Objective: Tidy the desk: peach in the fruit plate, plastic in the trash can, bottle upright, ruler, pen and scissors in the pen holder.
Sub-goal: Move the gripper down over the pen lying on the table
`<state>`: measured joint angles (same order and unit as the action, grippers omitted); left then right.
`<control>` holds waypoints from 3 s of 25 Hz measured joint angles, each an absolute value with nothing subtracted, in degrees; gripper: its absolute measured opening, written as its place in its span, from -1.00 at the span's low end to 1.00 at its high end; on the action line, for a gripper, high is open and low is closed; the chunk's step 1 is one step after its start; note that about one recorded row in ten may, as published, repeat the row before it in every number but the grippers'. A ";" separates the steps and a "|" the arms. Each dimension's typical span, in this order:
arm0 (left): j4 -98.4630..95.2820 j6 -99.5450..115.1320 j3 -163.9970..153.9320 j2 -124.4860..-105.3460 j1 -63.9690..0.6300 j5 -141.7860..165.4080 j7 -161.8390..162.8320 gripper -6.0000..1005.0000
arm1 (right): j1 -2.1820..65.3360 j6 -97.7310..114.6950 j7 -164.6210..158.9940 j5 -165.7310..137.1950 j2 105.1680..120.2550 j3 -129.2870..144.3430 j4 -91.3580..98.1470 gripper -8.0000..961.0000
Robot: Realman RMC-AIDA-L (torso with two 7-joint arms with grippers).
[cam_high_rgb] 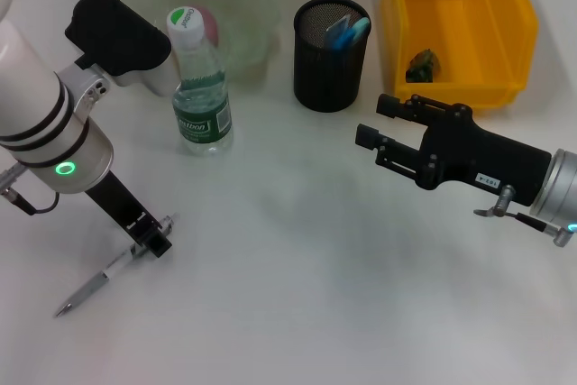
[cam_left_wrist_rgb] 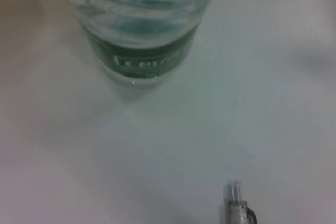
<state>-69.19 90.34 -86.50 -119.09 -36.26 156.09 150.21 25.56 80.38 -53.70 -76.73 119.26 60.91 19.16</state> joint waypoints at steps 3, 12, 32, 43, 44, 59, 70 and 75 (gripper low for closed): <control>-68.35 90.38 -86.49 -119.09 -36.60 156.09 150.20 0.22 | 25.65 80.38 -53.69 -76.73 119.27 60.90 19.16 0.18; -68.02 90.28 -86.48 -119.09 -36.81 156.10 150.20 0.21 | 25.75 80.39 -53.70 -76.73 119.27 60.91 19.16 0.18; -68.02 90.17 -87.60 -119.09 -36.91 156.44 150.24 0.20 | 25.82 80.43 -53.75 -76.73 119.27 60.38 19.16 0.18; -68.03 90.12 -87.90 -119.09 -36.91 156.44 150.35 0.15 | 25.84 80.42 -53.85 -76.73 119.34 60.37 19.16 0.18; -68.03 90.12 -87.90 -119.09 -36.91 156.44 150.35 0.12 | 25.84 80.42 -53.85 -76.73 119.34 60.38 19.16 0.18; -68.02 90.59 -87.89 -119.09 -37.09 156.29 149.94 -0.45 | 25.84 80.42 -53.88 -76.73 119.36 60.35 19.16 0.18; -68.46 90.86 -87.88 -119.09 -37.18 156.29 149.90 -0.73 | 25.84 80.42 -53.88 -76.73 119.35 60.21 19.16 0.18; -68.85 91.06 -87.84 -119.09 -37.18 156.33 149.95 -0.76 | 25.84 80.41 -53.88 -76.73 119.36 60.20 19.16 0.18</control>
